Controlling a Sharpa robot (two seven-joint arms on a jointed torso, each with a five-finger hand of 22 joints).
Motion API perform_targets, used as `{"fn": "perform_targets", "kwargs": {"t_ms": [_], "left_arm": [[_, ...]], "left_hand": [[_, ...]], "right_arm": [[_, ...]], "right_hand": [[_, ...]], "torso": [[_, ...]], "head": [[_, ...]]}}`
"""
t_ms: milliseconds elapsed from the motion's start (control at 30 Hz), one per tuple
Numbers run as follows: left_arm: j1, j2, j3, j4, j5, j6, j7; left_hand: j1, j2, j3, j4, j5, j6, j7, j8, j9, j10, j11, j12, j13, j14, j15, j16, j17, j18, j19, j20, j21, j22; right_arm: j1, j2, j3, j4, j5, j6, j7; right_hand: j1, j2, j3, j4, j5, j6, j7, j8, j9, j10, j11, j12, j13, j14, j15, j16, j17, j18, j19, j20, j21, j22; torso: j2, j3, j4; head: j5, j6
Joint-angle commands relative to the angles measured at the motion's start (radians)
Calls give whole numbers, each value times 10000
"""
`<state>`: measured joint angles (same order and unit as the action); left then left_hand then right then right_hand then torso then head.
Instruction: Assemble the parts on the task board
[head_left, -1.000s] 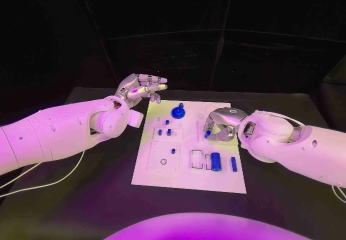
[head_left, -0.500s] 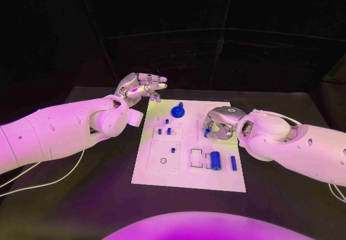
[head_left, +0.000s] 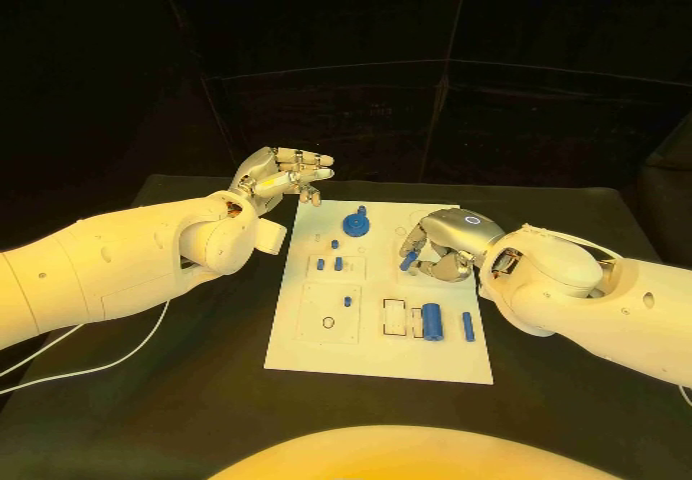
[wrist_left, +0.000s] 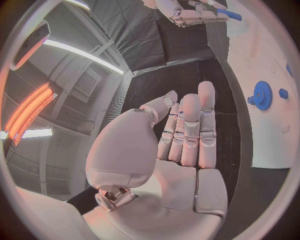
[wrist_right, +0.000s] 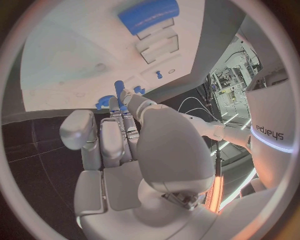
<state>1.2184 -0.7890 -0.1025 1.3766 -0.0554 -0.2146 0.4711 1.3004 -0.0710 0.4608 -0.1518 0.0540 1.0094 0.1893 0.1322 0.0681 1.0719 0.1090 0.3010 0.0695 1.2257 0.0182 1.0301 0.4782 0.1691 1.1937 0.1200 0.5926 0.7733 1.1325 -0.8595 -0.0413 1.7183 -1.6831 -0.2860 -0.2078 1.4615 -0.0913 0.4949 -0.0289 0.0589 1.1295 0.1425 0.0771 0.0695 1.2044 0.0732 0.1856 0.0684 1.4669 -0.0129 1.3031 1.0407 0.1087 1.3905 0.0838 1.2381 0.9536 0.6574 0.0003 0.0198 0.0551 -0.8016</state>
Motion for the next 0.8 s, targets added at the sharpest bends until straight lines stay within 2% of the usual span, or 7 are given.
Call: {"fn": "perform_targets", "kwargs": {"t_ms": [33, 233, 433, 633, 800], "left_arm": [[13, 14, 8, -31, 27, 49, 73], [13, 25, 8, -44, 27, 41, 80], [13, 54, 8, -39, 27, 47, 84], [15, 116, 9, -23, 27, 59, 81], [15, 133, 9, -6, 27, 59, 76]], "left_hand": [[-26, -3, -47, -11, 18, -61, -23, 38, 1, -101, 2, 68, -1, -30, 6, -58, -14, 136, 11, -38, -31, -9], [-26, -3, -47, -11, 18, -61, -23, 38, 1, -101, 2, 68, -1, -30, 6, -58, -14, 136, 11, -38, -31, -9], [-26, -3, -47, -11, 18, -61, -23, 38, 1, -101, 2, 68, -1, -30, 6, -58, -14, 136, 11, -38, -31, -9], [-26, -3, -47, -11, 18, -61, -23, 38, 1, -101, 2, 68, -1, -30, 6, -58, -14, 136, 11, -38, -31, -9], [-26, -3, -47, -11, 18, -61, -23, 38, 1, -101, 2, 68, -1, -30, 6, -58, -14, 136, 11, -38, -31, -9]], "right_arm": [[20, 8, 12, 356, 195, -881, 354], [19, 341, 10, 567, 382, -826, 607], [-3, 1075, -2, 408, 460, -557, 900], [-236, 1867, -19, 103, 432, -113, 1119], [-395, 2242, -50, -172, 315, 204, 1169]], "right_hand": [[-74, -35, 36, -5, 35, -10, 27, -35, -14, 152, -63, -47, 0, 206, -70, 50, -9, 8, 41, -12, 69, 8], [-129, -77, 122, -39, 38, -30, 41, -60, -17, 157, -48, -94, 1, 204, -60, 59, -2, 4, 39, -4, 86, 31], [-204, -114, 168, -46, 77, -48, 53, -77, -19, 144, -35, -141, -1, 198, -51, 52, -23, 8, 24, 3, 78, 12], [-266, -128, 210, -48, 124, -73, 64, -92, -21, 124, -23, -187, -5, 193, -41, 48, -39, 8, 16, 12, 81, 14], [-283, -130, 226, -53, 141, -81, 67, -97, -22, 117, -20, -204, -6, 191, -38, 47, -43, 9, 10, 15, 78, 6]], "torso": [[7, 4, 8], [18, -9, 16], [26, -15, 12], [33, -27, 32], [31, -11, -1]], "head": [[23, 15], [78, 0], [150, -38], [166, -61], [238, -115]]}}
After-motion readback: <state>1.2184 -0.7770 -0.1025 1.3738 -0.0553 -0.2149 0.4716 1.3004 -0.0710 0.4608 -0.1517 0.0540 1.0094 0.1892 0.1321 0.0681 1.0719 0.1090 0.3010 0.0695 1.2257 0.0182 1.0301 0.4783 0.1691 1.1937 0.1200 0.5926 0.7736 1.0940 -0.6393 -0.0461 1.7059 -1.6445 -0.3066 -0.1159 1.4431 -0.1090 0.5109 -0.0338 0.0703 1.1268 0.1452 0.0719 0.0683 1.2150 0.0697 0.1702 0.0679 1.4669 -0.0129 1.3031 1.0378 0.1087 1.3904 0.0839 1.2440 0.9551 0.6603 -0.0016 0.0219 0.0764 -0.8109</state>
